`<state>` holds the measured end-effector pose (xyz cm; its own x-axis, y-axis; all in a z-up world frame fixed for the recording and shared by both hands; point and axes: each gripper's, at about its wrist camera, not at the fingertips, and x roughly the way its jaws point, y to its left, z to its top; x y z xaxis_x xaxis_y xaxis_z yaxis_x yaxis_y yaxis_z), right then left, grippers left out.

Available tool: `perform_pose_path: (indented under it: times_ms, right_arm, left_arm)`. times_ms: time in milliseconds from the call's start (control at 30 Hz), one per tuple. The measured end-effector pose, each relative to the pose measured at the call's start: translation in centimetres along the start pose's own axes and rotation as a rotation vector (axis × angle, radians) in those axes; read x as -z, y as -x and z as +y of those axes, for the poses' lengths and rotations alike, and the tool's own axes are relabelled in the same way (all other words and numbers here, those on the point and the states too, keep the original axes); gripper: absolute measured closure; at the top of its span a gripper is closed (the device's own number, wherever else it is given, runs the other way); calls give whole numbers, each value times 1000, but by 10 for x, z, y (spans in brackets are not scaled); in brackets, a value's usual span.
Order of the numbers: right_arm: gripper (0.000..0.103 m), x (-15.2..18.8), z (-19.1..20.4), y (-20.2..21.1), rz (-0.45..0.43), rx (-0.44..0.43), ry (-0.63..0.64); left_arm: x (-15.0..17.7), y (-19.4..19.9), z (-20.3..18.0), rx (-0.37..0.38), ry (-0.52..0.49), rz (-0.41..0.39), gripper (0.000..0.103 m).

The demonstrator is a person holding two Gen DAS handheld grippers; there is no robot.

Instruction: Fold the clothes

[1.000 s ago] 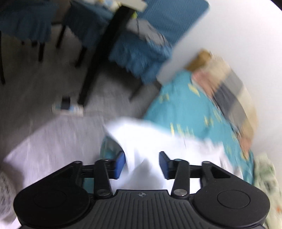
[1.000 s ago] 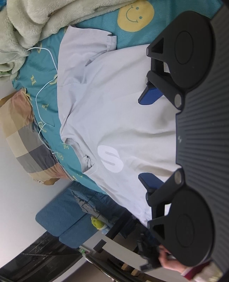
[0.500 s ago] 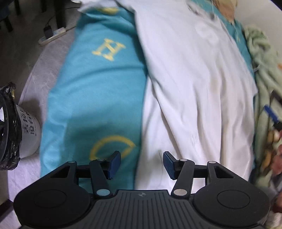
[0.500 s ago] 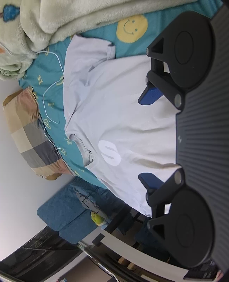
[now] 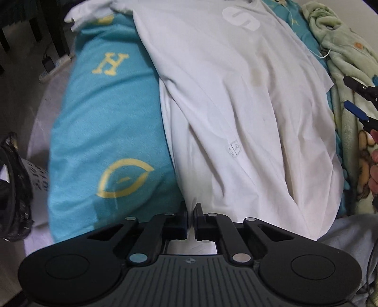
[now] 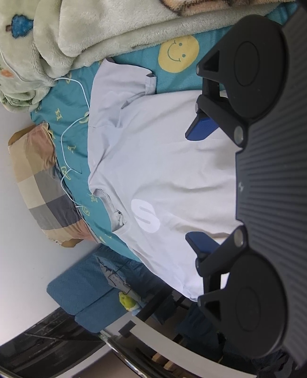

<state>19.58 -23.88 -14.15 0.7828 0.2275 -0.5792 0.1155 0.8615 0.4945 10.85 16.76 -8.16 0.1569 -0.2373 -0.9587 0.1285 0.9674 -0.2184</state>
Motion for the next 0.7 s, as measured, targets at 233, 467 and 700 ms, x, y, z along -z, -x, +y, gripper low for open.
perform_pose_path:
  times_ms: [233, 467, 700]
  right_arm:
    - [17, -47, -44, 25, -61, 12, -105]
    - [17, -72, -70, 33, -45, -36, -187]
    - [17, -68, -71, -1, 39, 8, -219]
  left_arm:
    - [9, 24, 34, -113, 126, 24, 97]
    - [6, 49, 0, -97, 118, -31, 77]
    - [1, 65, -50, -179, 13, -250, 45]
